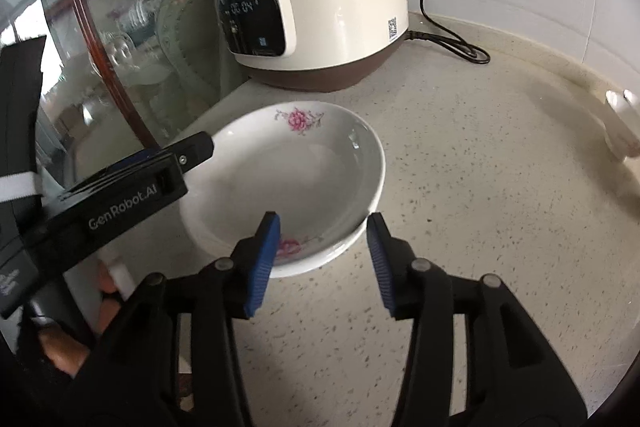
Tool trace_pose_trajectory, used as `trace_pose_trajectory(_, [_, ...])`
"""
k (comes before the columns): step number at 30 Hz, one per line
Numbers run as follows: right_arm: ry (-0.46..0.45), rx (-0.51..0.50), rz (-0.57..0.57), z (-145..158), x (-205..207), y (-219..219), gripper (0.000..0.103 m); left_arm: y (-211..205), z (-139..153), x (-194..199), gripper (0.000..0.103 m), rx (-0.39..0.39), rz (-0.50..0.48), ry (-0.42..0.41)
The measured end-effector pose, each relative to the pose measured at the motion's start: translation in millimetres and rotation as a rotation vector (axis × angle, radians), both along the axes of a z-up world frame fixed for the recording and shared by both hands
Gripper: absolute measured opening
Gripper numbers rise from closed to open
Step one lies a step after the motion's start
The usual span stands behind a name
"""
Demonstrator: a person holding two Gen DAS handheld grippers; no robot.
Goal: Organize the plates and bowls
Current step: 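Open both tools to release the plate on the stack, then move both tools to the large dark-rimmed white bowl by the stove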
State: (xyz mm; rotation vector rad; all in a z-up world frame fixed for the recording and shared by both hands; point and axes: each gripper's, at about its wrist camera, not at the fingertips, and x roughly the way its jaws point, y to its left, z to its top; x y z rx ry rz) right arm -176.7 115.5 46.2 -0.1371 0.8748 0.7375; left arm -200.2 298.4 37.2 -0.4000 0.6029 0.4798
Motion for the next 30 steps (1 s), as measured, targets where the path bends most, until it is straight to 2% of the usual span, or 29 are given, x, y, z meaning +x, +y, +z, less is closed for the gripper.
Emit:
trace_pose_trajectory(4, [-0.078,0.009,0.004,20.1,-17.6,-7.7,0.066,0.1,4.0,-0.3,0.083,-0.004,-0.001,-0.017])
trace_pose_trajectory(9, [-0.101,0.064,-0.005,31.6,-20.8,-20.0,0.071,-8.7,5.8,0.0,0.083,-0.025,-0.014,-0.033])
trace_pose_trajectory(14, [-0.072,0.112,-0.068,26.1,-6.9,-47.3,0.074,-33.4,14.1,3.3,0.084,-0.005,-0.049,-0.053])
trace_pose_trajectory(18, [-0.045,0.119,-0.131,16.0,6.0,-78.4,0.076,-69.2,20.2,18.0,0.086,0.030,-0.137,-0.051])
trace_pose_trajectory(23, [-0.052,0.137,-0.302,13.9,23.0,-143.1,0.076,-126.7,26.9,42.7,0.086,0.033,-0.312,-0.054])
trace_pose_trajectory(27, [-0.044,0.149,-0.444,19.0,37.2,-203.0,0.076,-179.7,30.1,72.2,0.086,-0.041,-0.493,-0.042])
trace_pose_trajectory(30, [-0.028,0.172,-0.551,21.0,50.3,-249.8,0.076,-211.8,28.6,96.4,0.086,-0.090,-0.598,0.000])
